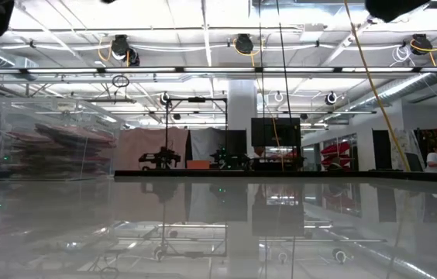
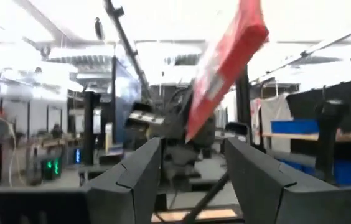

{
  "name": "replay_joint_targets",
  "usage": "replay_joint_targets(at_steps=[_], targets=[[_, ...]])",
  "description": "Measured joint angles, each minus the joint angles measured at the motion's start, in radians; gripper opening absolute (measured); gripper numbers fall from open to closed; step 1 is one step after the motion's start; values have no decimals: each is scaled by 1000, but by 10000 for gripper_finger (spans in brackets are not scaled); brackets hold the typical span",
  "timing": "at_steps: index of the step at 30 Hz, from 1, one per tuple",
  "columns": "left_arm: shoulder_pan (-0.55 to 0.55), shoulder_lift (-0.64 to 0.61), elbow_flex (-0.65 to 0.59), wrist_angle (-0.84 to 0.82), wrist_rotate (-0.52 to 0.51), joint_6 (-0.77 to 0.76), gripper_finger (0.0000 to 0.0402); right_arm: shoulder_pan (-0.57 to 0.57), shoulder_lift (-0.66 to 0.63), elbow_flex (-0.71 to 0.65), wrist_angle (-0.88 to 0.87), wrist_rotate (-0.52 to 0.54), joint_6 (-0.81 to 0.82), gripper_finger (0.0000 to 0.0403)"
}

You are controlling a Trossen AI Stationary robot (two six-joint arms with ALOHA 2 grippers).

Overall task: Sort popcorn bags into baskets
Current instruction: Stack the red popcorn pack into the bin

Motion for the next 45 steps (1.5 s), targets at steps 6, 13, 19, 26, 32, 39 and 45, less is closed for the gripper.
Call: replay_joint_targets(at_steps=[6,13,19,26,32,39,45], targets=[[9,138,139,21,26,131,182,-28,80,74,2,-22,35,2],[9,221,235,27,27,153,182,-30,93,90,6,-26,38,2],[9,219,247,86,44,163,178,-29,93,90,6,-27,26,2],[18,218,247,126,105,150,104,-32,93,90,6,-26,18,2],[64,218,247,122,182,98,29,-32,77,90,5,-26,1,2],[100,197,245,104,209,81,19,-26,75,90,8,74,13,31],[153,4,245,-160,212,39,20,11,67,90,-26,342,-71,101]])
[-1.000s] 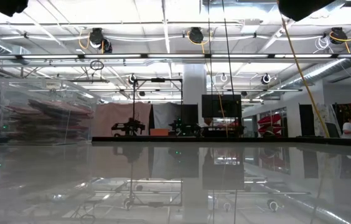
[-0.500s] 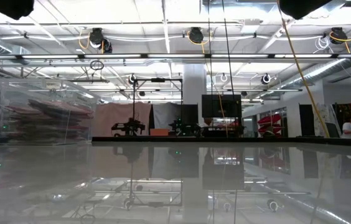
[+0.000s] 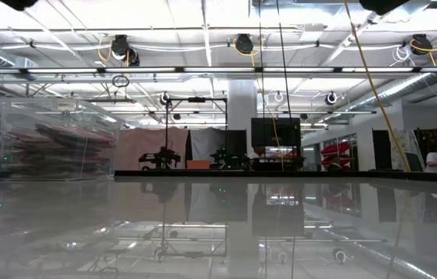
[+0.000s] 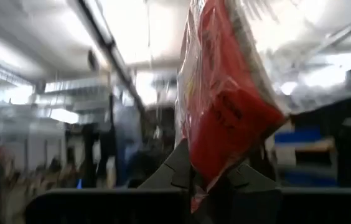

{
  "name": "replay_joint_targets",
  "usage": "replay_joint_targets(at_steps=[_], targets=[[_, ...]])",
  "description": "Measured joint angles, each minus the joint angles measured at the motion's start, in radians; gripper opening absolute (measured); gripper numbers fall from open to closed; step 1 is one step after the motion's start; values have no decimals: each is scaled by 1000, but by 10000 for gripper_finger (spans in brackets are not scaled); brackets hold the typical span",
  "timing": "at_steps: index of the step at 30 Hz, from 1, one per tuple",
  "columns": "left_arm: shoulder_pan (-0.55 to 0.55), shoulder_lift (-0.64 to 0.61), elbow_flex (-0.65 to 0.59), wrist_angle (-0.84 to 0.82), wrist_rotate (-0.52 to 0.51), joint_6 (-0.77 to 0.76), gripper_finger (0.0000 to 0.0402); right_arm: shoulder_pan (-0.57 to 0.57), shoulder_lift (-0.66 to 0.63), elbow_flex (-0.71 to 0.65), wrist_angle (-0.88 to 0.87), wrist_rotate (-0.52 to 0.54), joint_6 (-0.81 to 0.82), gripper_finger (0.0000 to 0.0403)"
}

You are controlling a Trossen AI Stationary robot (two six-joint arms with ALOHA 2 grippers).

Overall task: Sort popcorn bags into baskets
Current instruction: Stack the red popcorn pack into the bin

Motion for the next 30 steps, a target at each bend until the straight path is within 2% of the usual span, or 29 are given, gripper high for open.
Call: replay_joint_targets(at_steps=[6,9,12,16,22,26,30], targets=[[99,-319,0,-554,-70,-48,19,37,-2,0,-178,384,-55,157],[146,-480,0,-778,-150,-40,20,42,-2,0,-360,473,37,172],[200,-611,7,-976,-237,-20,20,41,-2,-8,-521,460,202,177],[285,-709,99,-1308,-348,-25,20,30,-2,-43,-648,337,397,174],[414,-721,254,-1750,-419,-107,21,21,-1,-110,-673,188,562,160],[492,-711,305,-1943,-425,-186,20,25,-1,-143,-672,150,624,150],[552,-710,316,-2061,-405,-258,21,32,-1,-163,-674,146,640,144]])
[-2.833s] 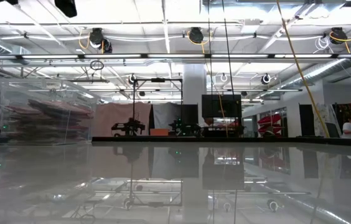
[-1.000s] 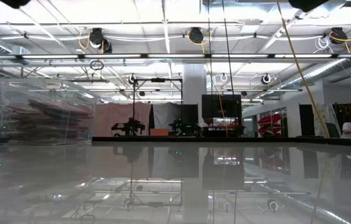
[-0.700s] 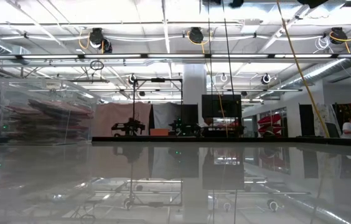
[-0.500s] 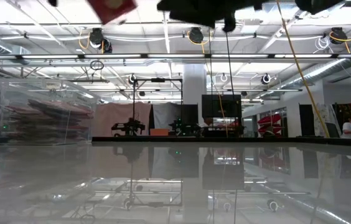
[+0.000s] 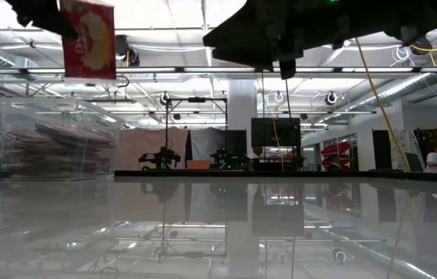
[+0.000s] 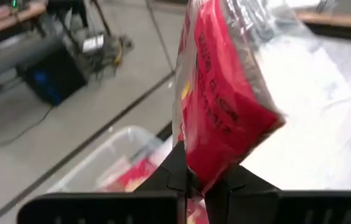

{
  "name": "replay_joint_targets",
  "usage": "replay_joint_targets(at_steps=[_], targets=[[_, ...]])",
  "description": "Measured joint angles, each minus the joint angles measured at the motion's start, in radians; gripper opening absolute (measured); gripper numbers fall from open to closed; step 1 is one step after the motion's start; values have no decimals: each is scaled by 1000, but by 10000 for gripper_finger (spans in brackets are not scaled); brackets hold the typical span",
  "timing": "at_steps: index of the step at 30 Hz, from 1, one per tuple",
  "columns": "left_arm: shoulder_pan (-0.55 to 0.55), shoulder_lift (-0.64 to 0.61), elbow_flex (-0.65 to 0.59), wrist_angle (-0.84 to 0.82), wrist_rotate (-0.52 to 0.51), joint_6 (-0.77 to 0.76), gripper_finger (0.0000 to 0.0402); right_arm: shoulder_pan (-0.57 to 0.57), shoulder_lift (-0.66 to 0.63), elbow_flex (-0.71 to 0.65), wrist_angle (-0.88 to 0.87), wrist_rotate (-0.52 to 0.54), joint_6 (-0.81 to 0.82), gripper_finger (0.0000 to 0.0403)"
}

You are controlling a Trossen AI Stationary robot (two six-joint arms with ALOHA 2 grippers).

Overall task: Sort popcorn bags into baskets
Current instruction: Stack the red popcorn pack into the bin

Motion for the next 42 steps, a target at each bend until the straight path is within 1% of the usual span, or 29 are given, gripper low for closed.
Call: replay_joint_targets(at_steps=[4,8,13,16,23,26,32,39,42], targets=[[56,23,0,-68,27,-19,20,-1,0,-4,1,-18,1,144],[106,78,0,-130,113,-24,22,0,0,-4,1,-18,1,144],[182,157,0,-193,183,-34,24,0,0,-4,1,-23,-3,144],[242,203,0,-204,220,-25,24,0,0,-4,1,-45,-8,144],[368,287,0,-206,234,29,28,1,0,-4,0,-48,-9,144],[413,309,0,-206,232,39,44,1,0,-4,0,-48,-9,144],[476,320,0,-206,209,61,92,1,1,-4,0,-49,-11,144],[536,320,0,-205,158,66,138,1,1,-4,-1,-48,-11,144],[550,321,0,-204,156,60,155,1,1,-4,-1,-51,-9,144]])
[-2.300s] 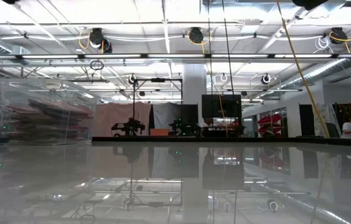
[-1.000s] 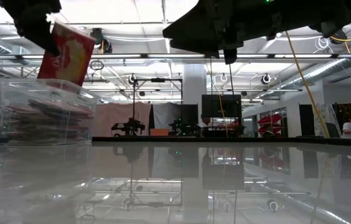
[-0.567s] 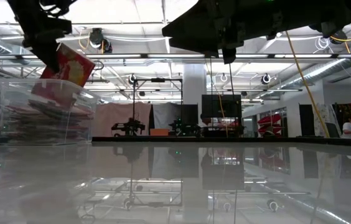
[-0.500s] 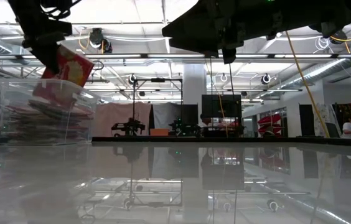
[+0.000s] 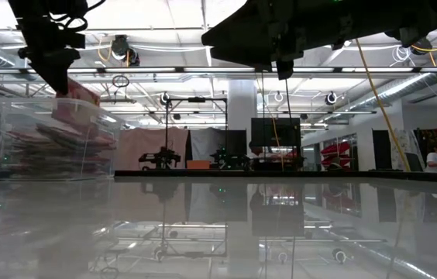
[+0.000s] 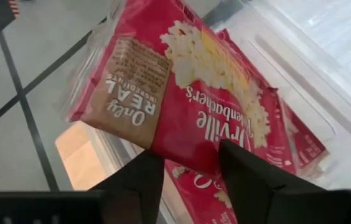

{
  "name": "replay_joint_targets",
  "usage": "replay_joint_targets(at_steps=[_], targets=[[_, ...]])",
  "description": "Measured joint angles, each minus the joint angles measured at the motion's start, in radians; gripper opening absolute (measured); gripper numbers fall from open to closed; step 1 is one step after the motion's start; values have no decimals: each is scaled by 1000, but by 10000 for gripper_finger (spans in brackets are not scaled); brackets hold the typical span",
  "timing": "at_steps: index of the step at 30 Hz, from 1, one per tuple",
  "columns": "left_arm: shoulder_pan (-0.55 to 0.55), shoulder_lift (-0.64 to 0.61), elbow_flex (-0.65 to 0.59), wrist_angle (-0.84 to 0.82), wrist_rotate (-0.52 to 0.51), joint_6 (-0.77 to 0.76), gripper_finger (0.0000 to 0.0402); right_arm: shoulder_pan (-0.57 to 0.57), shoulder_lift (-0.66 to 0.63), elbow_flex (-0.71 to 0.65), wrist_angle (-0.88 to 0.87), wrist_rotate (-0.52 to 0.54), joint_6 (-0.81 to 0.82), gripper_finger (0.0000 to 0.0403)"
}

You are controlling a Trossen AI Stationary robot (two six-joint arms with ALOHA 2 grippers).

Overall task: Sort popcorn bags into baskets
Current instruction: Stack the red popcorn pack into the bin

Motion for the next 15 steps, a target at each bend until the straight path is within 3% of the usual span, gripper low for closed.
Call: replay_joint_targets(at_steps=[15], targets=[[4,0,0,69,-61,19,182,0,0,0,0,-20,2,144]])
